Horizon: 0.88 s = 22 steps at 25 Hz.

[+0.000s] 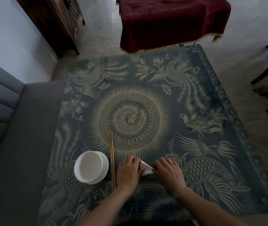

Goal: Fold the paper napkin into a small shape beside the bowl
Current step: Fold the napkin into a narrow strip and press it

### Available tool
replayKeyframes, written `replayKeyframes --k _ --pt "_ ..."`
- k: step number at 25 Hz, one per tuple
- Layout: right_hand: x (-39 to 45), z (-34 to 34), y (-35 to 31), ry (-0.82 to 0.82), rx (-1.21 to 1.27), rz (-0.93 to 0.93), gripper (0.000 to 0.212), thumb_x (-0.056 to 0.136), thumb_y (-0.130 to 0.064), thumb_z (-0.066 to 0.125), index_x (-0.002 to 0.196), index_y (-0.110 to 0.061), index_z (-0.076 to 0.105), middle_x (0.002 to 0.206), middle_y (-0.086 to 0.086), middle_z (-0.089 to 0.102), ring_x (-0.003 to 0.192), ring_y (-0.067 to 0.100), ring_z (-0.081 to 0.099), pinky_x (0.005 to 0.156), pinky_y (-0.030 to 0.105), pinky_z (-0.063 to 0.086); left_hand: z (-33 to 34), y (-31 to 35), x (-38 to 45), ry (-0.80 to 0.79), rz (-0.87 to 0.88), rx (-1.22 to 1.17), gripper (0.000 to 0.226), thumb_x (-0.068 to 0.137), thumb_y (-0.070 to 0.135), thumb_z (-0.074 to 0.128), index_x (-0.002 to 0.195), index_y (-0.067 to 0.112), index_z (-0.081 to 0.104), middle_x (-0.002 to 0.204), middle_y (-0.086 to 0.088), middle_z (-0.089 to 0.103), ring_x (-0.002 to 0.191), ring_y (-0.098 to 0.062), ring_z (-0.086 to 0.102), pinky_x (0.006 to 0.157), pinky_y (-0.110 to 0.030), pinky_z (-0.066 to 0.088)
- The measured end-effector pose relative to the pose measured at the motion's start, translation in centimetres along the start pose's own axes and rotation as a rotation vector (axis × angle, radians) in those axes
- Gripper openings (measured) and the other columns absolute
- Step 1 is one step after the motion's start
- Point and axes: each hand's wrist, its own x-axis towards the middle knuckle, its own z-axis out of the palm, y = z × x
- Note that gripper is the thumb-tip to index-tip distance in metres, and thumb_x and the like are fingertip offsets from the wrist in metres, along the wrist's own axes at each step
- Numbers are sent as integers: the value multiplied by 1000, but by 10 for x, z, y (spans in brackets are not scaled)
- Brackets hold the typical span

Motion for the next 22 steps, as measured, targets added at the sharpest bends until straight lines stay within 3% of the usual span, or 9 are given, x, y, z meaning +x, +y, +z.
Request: replayKeyframes --k 3,5,8,12,15,19,22 --pt "-24 12 11 99 -63 -319 27 88 -28 61 114 -19 64 115 0 64 101 22 60 76 37 49 1 -2 1 63 134 99 17 91 37 60 99 22 61 101 2 56 94 -20 54 77 -34 41" --pt "-40 18 20 78 -102 -395 37 90 -31 56 124 -17 62 132 1 60 117 21 57 87 38 50 3 -2 2 93 195 144 14 90 36 63 92 22 64 95 2 59 89 -20 56 75 -36 43" --pt "-50 19 23 -71 -142 -364 49 93 -40 43 134 -15 57 144 4 50 130 21 49 100 43 47 6 -7 3 128 280 182 11 90 32 61 91 22 65 96 3 60 90 -21 58 79 -38 44" --pt "-49 8 24 -172 -165 -335 58 89 -48 47 139 -18 51 148 1 45 134 19 43 109 44 35 9 -10 2 126 324 197 17 91 33 54 97 20 62 103 2 60 98 -22 58 90 -43 40" --pt "-50 2 25 -223 -191 -365 64 87 -51 51 143 -20 46 152 0 39 137 19 38 110 45 30 10 -15 -7 28 334 233 33 94 41 47 118 20 57 120 1 57 113 -22 52 99 -49 36" --pt "-52 -2 24 -282 -208 -353 65 90 -51 41 146 -18 40 154 2 34 140 22 32 109 44 15 5 -24 -21 -144 323 322 57 93 48 44 140 15 48 145 -2 49 134 -27 44 106 -57 36" --pt "-51 -4 22 -303 -194 -352 68 90 -51 39 148 -16 35 155 4 31 141 24 29 109 45 16 3 -24 -29 -216 373 331 65 91 50 44 148 17 39 159 -5 31 144 -28 29 112 -60 22"
